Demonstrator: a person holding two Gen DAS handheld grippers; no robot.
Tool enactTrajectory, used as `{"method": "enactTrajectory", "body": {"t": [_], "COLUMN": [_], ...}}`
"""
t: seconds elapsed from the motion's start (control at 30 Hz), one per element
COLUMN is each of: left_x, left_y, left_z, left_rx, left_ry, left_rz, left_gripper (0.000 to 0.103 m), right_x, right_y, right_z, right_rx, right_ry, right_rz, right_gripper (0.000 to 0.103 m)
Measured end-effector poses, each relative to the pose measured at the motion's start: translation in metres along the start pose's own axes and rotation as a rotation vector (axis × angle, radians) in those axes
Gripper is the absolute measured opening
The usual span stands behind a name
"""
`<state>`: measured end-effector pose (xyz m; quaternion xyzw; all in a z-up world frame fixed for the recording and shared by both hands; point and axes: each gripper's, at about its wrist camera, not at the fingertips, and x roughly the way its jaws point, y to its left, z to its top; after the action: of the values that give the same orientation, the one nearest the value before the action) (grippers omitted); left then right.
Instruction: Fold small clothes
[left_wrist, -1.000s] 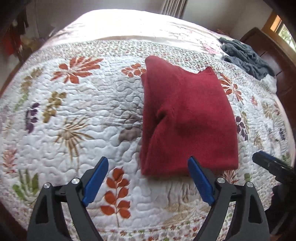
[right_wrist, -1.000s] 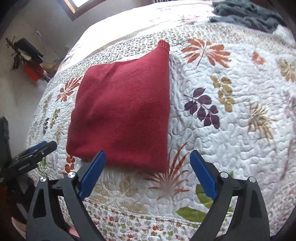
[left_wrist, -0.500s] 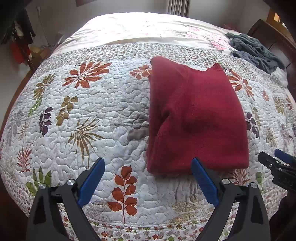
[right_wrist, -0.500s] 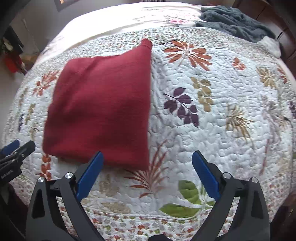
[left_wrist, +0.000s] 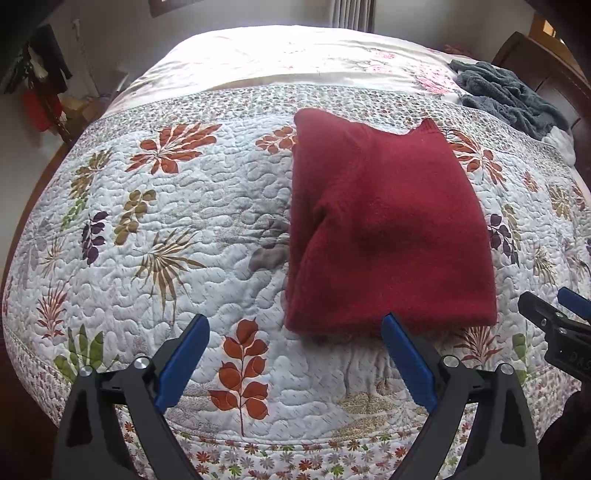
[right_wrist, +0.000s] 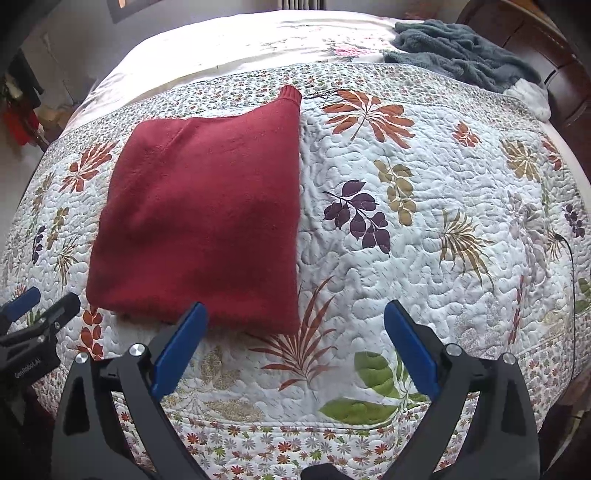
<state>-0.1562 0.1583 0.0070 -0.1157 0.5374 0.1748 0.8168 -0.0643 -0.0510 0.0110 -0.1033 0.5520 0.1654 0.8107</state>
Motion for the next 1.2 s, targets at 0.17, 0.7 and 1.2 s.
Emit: {"method": "enactTrajectory", "body": {"t": [0.17, 0.7, 1.2], "left_x": [-0.004, 0.014, 0.02], "left_y": [-0.007, -0.005, -0.009], "left_z": [0.001, 0.0, 0.0], "left_rx": [0.017, 0.018, 0.028], "left_ry": [-0.013, 0.006, 0.006], "left_rz": [0.014, 0.034, 0.043], "left_gripper": [0.095, 0.095, 0.095], "right_x": [-0.007, 0.006, 0.016], "right_y": [0.002, 0.001, 0.001], "right_z": [0.0, -0.003, -0.004], "right_rx": [-0.019, 0.0, 0.006], "right_ry": [-0.029, -0.007, 0.012], "right_rz": [-0.048, -0.038, -0.033], "right_gripper": [0.097, 0.098, 0.098]}}
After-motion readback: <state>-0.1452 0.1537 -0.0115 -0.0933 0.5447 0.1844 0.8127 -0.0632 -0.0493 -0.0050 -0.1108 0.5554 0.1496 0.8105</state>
